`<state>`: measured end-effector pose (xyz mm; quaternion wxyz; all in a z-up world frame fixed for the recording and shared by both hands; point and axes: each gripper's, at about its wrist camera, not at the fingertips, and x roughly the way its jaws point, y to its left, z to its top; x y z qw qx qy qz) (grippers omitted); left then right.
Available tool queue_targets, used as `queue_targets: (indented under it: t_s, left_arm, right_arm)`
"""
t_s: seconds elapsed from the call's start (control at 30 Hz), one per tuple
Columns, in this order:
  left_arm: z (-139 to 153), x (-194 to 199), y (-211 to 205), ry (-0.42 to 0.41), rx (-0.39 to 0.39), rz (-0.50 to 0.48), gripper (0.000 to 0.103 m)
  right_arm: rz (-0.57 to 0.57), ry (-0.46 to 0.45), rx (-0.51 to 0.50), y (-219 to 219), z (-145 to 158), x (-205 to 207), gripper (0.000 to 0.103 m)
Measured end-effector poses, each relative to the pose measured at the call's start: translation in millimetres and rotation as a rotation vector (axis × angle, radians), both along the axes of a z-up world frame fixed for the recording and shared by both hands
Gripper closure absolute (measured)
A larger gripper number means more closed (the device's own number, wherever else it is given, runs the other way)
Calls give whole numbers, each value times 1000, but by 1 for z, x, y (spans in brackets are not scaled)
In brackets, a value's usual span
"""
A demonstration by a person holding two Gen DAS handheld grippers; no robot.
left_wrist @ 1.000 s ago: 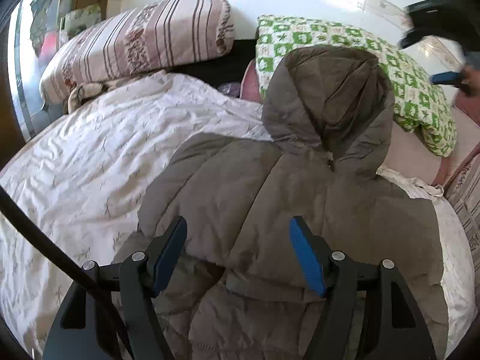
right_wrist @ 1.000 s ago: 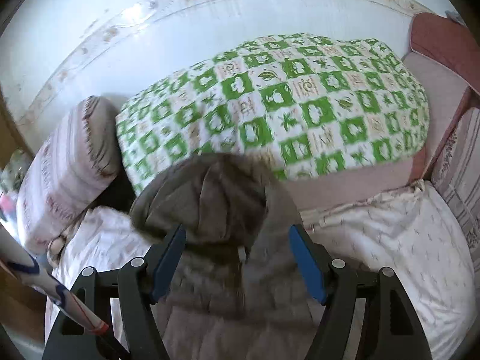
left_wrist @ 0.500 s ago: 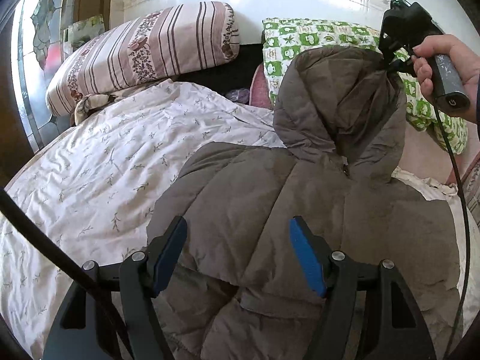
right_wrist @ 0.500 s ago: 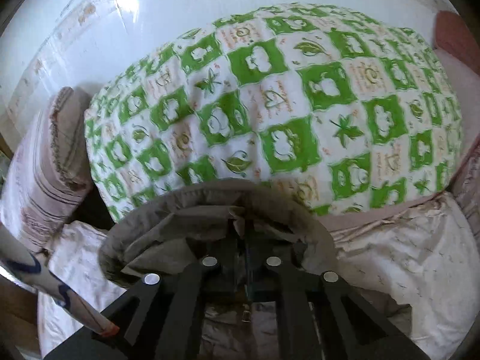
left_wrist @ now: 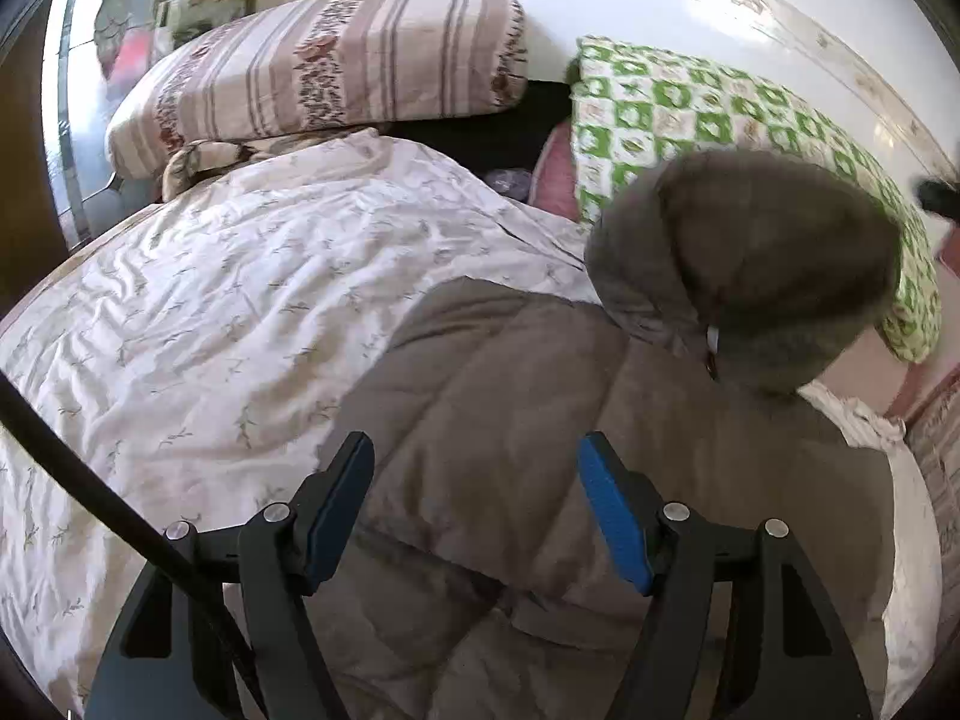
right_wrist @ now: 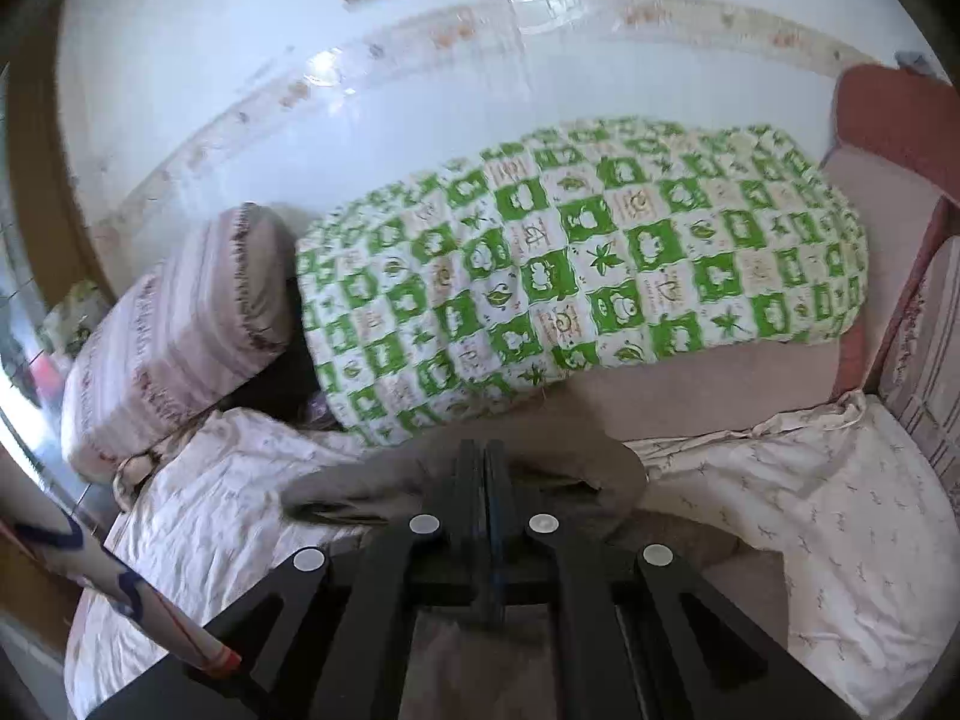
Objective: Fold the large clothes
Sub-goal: 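Grasp the jacket hood with the right gripper, then lift the held hood and fold it down over the jacket body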
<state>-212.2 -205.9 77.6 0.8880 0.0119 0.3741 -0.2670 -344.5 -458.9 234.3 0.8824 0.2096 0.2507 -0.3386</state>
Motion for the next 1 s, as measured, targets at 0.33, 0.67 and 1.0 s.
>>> queue_targets:
  t_s: [0.33, 0.67, 1.0]
  left_arm:
    - [2, 3, 7, 6, -9, 25, 33]
    - [3, 4, 5, 10, -11, 22, 33]
    - [3, 10, 7, 20, -23, 37, 33]
  right_arm:
    - [-34, -49, 274, -2, -43, -30, 25]
    - [-110, -182, 520, -34, -101, -15, 19]
    - [-53, -157, 468, -19, -102, -10, 92]
